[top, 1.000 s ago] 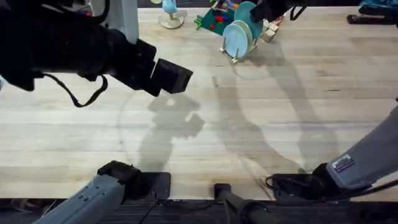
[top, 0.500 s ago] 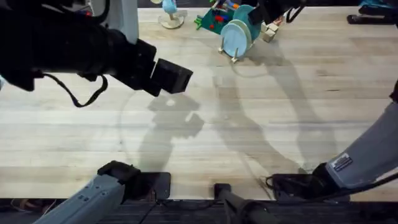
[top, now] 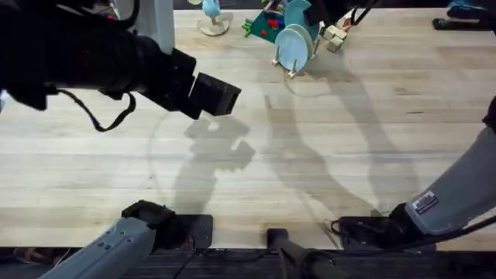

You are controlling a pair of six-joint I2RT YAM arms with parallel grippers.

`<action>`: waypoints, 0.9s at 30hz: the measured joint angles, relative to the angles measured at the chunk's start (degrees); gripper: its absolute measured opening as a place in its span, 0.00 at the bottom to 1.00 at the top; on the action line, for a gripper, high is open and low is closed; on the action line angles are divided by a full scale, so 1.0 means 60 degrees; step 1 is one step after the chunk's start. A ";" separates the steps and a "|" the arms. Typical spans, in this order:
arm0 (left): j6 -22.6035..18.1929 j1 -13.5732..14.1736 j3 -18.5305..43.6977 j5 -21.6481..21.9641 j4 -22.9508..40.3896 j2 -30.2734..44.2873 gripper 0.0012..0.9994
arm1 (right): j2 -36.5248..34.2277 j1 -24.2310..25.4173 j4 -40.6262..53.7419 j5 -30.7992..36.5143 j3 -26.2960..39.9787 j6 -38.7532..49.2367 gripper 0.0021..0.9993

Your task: Pick up the plates from the table one by one and place each into a slot on the dish rack.

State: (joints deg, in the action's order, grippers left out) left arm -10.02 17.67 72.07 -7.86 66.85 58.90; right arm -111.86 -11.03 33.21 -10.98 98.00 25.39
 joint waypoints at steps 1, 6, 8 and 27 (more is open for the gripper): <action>0.0000 -0.0001 0.0000 0.0003 -0.0009 0.0040 0.99 | -0.0025 0.0000 0.0004 0.0000 0.0000 0.0000 0.03; 0.0000 -0.0001 -0.0004 0.0003 -0.0025 0.0187 0.99 | -0.0174 0.0000 0.0039 0.0004 0.0000 0.0000 0.03; 0.0000 0.0000 -0.0004 0.0003 -0.0025 0.0192 0.99 | -0.0174 0.0000 0.0078 0.0004 0.0000 0.0000 0.03; 0.0000 -0.0003 -0.0004 0.0003 -0.0025 0.0192 0.99 | -0.0251 0.0004 0.0240 0.0015 0.0000 0.0030 0.03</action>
State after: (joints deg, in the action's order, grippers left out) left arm -10.02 17.66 72.05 -7.84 66.70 60.05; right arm -113.36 -11.00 34.65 -10.90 98.00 25.57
